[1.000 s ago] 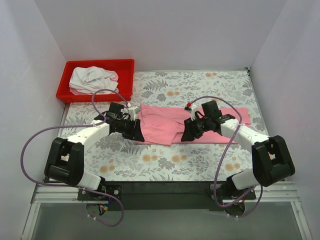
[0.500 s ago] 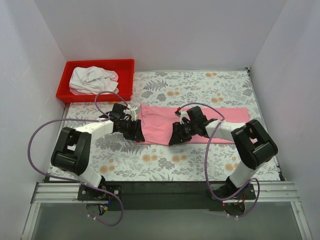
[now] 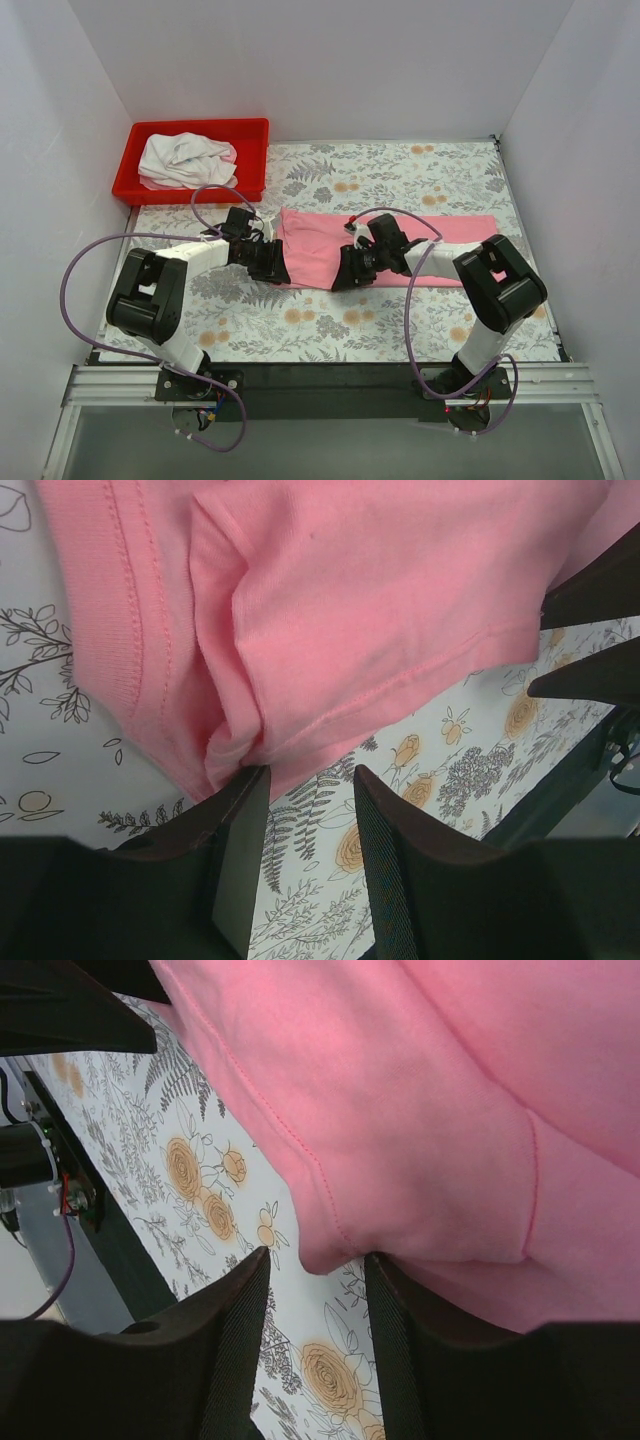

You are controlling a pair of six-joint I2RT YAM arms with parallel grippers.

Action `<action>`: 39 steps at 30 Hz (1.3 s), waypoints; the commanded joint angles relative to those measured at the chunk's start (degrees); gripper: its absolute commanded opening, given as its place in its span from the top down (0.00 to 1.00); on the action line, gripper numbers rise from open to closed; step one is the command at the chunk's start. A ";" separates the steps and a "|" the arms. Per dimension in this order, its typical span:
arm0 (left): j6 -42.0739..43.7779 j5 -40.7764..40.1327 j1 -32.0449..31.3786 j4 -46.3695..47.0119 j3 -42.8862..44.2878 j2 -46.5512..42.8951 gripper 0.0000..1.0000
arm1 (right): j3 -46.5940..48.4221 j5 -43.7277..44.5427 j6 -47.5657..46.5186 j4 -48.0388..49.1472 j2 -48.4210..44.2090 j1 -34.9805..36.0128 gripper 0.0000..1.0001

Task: Fold and stack the t-shirts
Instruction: Fold the tshirt

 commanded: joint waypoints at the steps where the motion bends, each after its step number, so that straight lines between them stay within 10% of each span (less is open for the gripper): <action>1: -0.21 -1.50 -0.09 0.96 1.45 -0.77 0.62 | 1.92 -0.10 0.84 0.71 2.41 0.39 0.51; 12: -0.65 -5.37 -0.09 -2.02 3.73 -0.59 0.62 | 1.92 -0.89 0.58 0.63 2.51 0.30 0.99; 27: 0.41 -5.21 -0.44 -3.17 5.49 0.28 0.63 | 1.22 -1.07 -0.39 0.80 0.93 0.04 0.99; 39: 1.28 -3.00 -1.84 -2.82 5.05 -2.35 0.88 | 2.01 -2.82 -1.53 1.07 -0.30 -0.05 0.99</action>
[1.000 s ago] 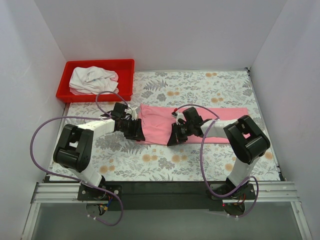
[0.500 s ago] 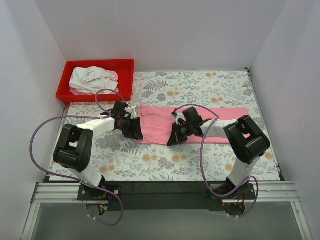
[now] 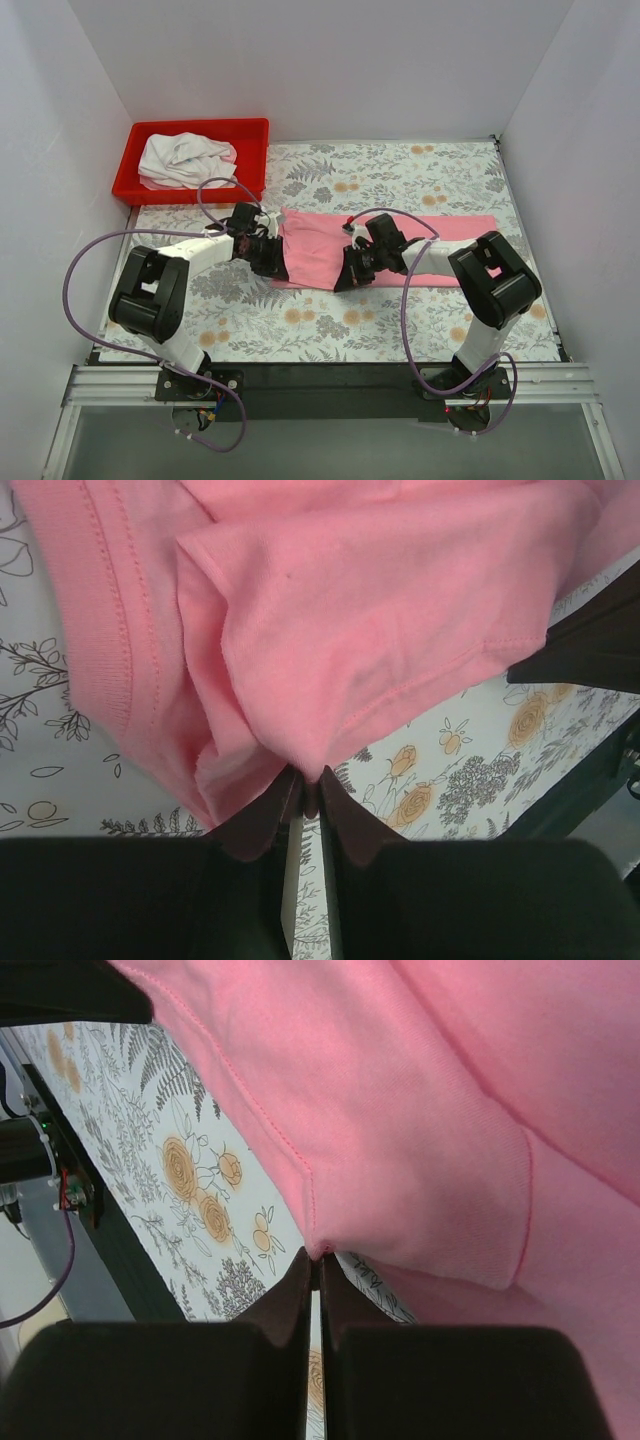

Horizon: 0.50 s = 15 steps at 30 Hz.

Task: Fold and stack the t-shirts
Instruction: Fold the tshirt

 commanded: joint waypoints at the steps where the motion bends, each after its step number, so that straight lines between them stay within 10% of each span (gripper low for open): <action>1: 0.96 0.14 -0.01 0.41 1.44 -3.66 0.90 | 0.92 -1.58 -1.16 0.83 -3.34 -0.05 0.99; 15: 3.59 2.08 0.17 -1.52 16.98 3.80 1.00 | 7.59 -4.92 -4.06 0.21 -0.54 -5.32 0.99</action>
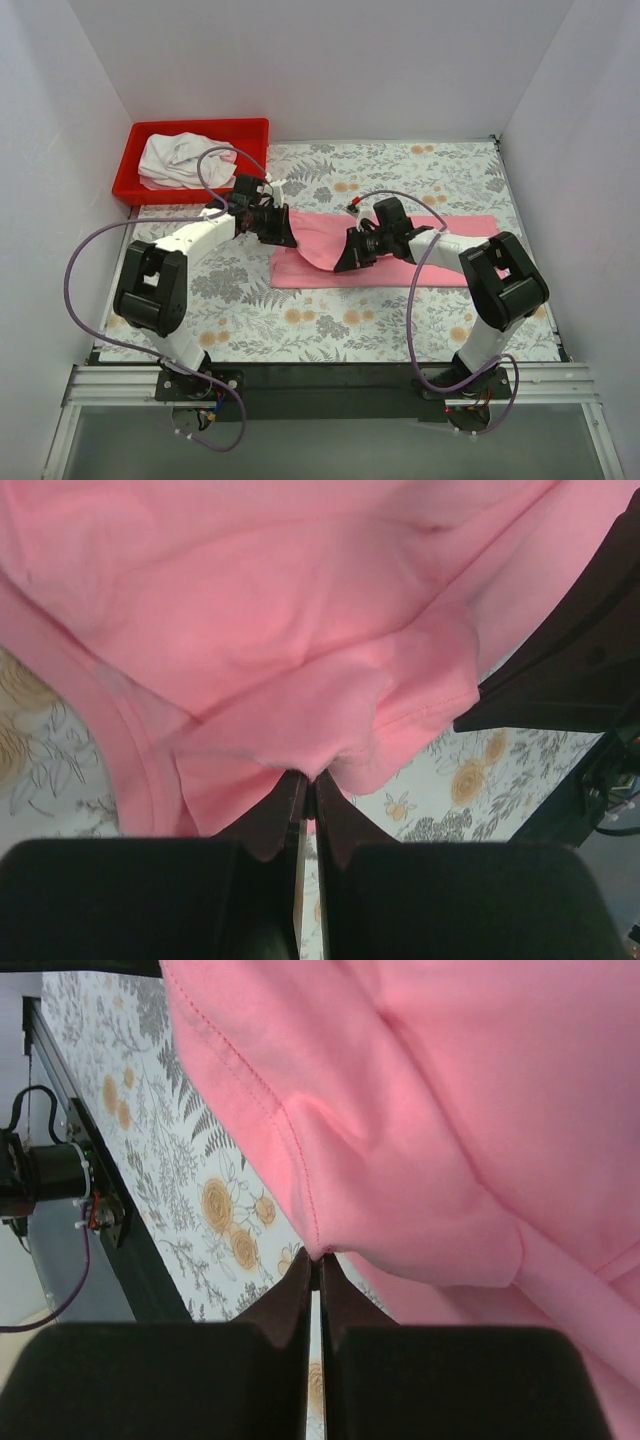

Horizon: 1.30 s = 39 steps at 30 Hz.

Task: Fold and stack the t-shirts
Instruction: Fold the tshirt

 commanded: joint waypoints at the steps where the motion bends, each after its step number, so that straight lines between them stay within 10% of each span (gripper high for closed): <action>1: 1.67 0.77 0.15 -0.51 5.96 3.25 1.00 | 4.40 -2.58 -1.85 0.25 2.37 -2.24 0.99; 24: 0.53 1.64 2.70 -0.96 16.07 14.78 0.96 | 11.61 -6.36 -2.21 -0.71 11.96 -7.52 0.99; 31: -0.44 3.84 3.75 -0.43 19.23 16.36 0.73 | 14.51 -5.31 -1.07 -0.27 11.52 -10.76 0.57; 39: -3.69 5.42 6.47 2.38 21.35 14.08 0.71 | 18.12 -4.08 0.52 0.25 10.03 -18.06 0.54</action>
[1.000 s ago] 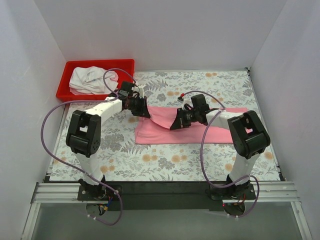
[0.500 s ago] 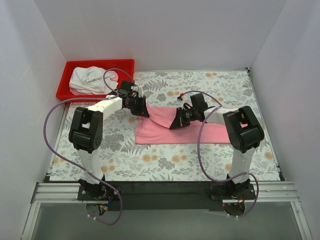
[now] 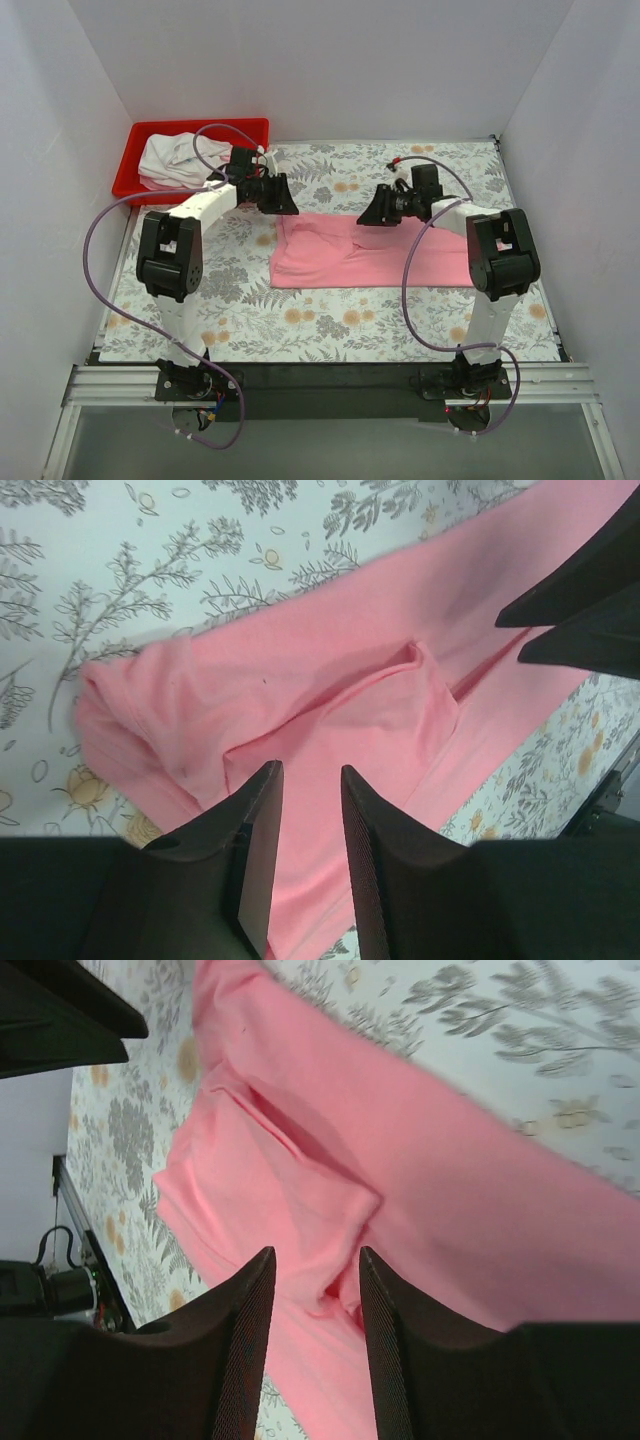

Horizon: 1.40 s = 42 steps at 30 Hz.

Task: Fold and stack the t-shirts
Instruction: Fold the tshirt

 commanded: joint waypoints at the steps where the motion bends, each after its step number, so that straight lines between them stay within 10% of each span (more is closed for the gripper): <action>1: -1.50 1.58 1.51 1.66 0.98 -4.41 0.71 | 1.64 0.58 0.45 0.80 -2.46 -3.70 0.54; 8: 1.04 0.70 1.08 -1.92 -6.57 -13.46 0.71 | 7.33 1.27 -24.84 -22.09 -6.94 -9.33 0.57; 14: 6.13 -12.03 -6.91 -10.80 -15.19 -18.57 0.69 | 13.33 21.47 -50.32 -46.81 -6.76 -11.62 0.60; 30: 11.75 -30.15 -15.71 -10.56 -11.16 -3.38 0.62 | 5.50 39.96 -65.38 -48.68 -7.29 -21.45 0.62; 34: 14.92 -30.42 -12.47 -8.62 -1.60 5.13 0.63 | 6.73 38.20 -66.52 -49.30 -9.92 -23.74 0.61; 42: 17.92 -27.09 -3.85 -15.29 46.46 31.68 0.60 | 4.45 35.57 -71.26 -50.62 -12.92 -24.19 0.60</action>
